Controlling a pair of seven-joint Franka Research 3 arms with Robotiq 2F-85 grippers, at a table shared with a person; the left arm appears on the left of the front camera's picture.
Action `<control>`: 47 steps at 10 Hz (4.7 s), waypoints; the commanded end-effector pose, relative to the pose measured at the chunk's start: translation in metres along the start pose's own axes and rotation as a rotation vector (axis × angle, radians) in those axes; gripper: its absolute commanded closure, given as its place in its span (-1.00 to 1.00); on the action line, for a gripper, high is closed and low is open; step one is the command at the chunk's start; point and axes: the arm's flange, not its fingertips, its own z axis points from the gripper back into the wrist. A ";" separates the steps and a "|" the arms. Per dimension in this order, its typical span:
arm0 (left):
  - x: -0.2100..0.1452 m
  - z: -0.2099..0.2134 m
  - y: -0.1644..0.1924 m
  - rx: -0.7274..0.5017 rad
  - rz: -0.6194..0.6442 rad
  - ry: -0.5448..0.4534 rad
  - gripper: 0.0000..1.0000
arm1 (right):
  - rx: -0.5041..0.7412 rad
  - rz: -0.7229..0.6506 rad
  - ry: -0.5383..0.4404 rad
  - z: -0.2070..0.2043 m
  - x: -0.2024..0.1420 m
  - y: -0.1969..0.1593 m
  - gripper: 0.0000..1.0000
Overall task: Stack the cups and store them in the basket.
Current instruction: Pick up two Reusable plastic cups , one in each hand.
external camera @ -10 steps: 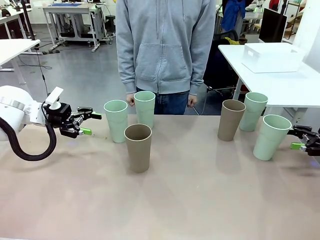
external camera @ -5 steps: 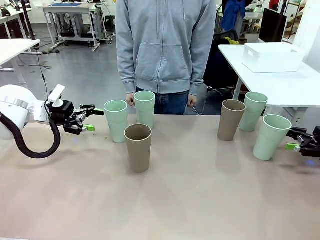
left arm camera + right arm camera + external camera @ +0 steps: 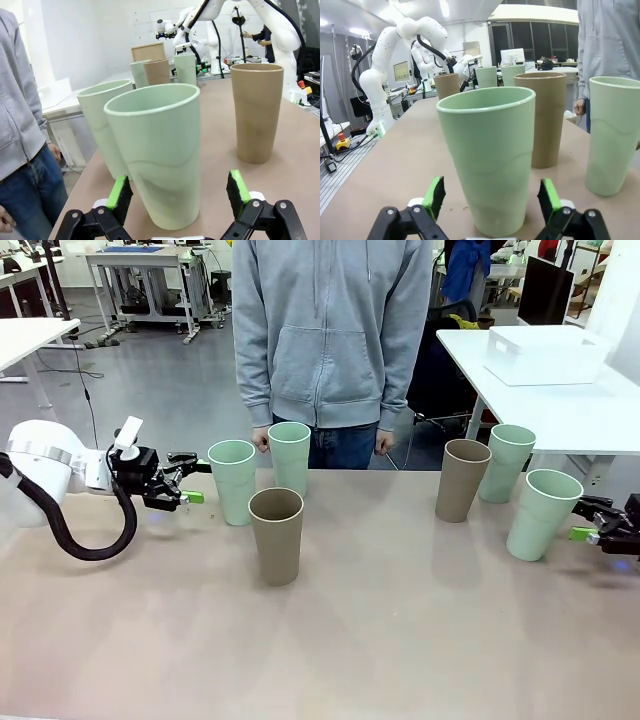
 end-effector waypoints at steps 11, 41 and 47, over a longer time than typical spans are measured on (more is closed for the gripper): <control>-0.010 -0.024 0.016 0.063 0.073 -0.005 -1.00 | -0.036 0.010 -0.025 -0.035 -0.007 0.003 -1.00; -0.018 -0.068 0.021 -0.009 0.178 -0.024 -1.00 | 0.004 -0.091 -0.005 -0.076 -0.006 0.011 -1.00; -0.019 -0.068 0.021 -0.011 0.197 -0.025 -0.25 | 0.016 -0.097 -0.017 -0.081 -0.008 0.009 -0.20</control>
